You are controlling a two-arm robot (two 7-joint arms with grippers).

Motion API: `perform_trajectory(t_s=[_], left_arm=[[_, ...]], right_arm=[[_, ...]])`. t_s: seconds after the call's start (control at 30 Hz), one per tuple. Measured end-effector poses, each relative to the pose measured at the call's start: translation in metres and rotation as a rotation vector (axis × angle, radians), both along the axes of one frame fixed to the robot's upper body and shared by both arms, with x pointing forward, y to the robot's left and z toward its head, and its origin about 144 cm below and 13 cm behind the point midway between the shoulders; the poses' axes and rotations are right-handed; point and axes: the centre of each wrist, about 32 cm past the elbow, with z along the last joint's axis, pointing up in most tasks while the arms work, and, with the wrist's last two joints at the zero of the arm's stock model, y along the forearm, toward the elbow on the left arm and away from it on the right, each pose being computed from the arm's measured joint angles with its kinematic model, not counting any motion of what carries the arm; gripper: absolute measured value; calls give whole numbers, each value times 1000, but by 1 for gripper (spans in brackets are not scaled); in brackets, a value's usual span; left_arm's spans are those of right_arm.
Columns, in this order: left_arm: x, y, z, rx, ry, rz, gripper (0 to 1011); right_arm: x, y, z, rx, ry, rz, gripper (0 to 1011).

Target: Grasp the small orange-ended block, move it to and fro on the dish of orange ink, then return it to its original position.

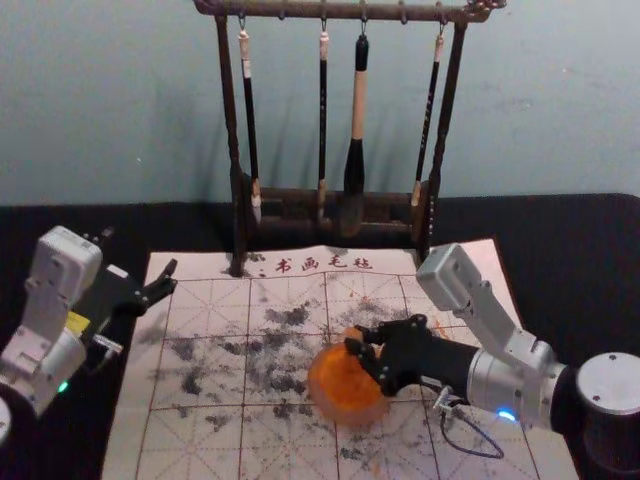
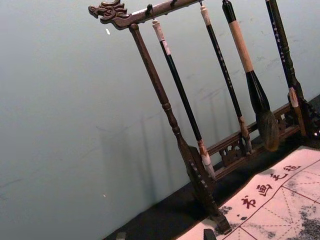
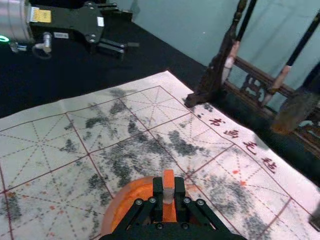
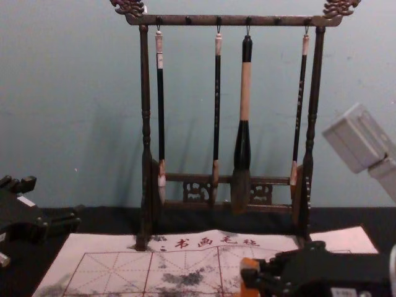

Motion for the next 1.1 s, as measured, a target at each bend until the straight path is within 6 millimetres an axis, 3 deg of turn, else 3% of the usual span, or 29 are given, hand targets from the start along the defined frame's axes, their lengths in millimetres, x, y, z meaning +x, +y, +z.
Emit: perform_trajectory(t_s=[0.57,1.1], left_arm=[[0,0,0,0,0,0,1001],[0,0,0,0,0,0,1001]], right_arm=[[-14,-18,6,-13,14,-9,81],[-27,-15,4,-16,45,54,81]])
